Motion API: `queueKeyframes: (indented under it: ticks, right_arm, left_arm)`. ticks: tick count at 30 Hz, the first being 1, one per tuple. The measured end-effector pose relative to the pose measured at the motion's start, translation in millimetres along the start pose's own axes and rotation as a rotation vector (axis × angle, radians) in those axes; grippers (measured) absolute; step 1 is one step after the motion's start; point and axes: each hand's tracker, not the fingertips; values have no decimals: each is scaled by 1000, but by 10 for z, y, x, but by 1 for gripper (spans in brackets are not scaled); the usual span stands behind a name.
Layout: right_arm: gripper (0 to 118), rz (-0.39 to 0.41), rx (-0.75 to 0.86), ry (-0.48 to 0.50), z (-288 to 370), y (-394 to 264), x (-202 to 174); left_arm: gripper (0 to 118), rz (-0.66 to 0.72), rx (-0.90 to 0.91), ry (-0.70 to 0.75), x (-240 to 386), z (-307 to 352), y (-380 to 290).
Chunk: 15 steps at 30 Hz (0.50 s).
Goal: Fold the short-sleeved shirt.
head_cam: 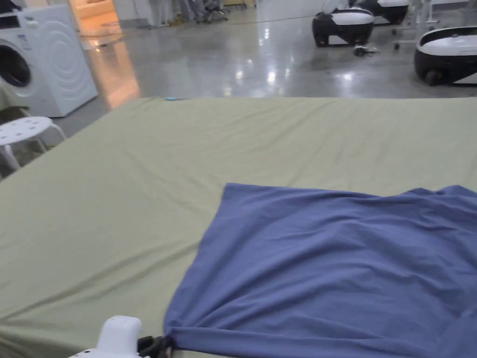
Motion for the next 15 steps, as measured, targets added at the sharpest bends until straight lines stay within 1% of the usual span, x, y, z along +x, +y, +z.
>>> queueKeyframes:
  ticks: [1, 2, 3, 4, 5, 6, 8, 9, 11, 13, 15]
  right_arm:
    - [0, -17, -10, -18, -17, -24, 40]
    - [12, -35, -22, -35, -40, -46, 76]
    - [36, -59, -57, -40, -76, -72, 127]
    - [67, -82, -108, -33, -125, -91, 180]
    - [101, -104, -152, -43, -193, -122, 232]
    - [107, -122, -185, -54, -269, -171, 270]
    - [105, -128, -220, -47, -383, -258, 329]
    - [103, -132, -247, -62, -448, -292, 346]
    - [104, -125, -326, -68, -581, -443, 434]
    - [104, -115, -377, -119, -750, -524, 474]
    - [101, -129, -437, -116, -896, -590, 527]
  left_arm:
    - [4, -31, 1, 20, 45, -6, 4]
    - [4, -32, -9, 21, 63, -26, 2]
    - [4, -25, -15, 23, 61, -50, 8]
    - [4, -21, -14, 21, 41, -58, 13]
    - [4, -19, -17, 22, 27, -52, 15]
    - [4, -12, -21, 18, 18, -49, 18]
    - [4, 5, -20, 7, 34, -25, 28]
    - [4, 11, -18, 4, 35, -17, 26]
    - [4, 11, -17, 4, 53, -6, 19]
    - [4, 5, -17, 8, 55, -21, 17]
    - [4, 5, -16, 10, 47, -24, 13]
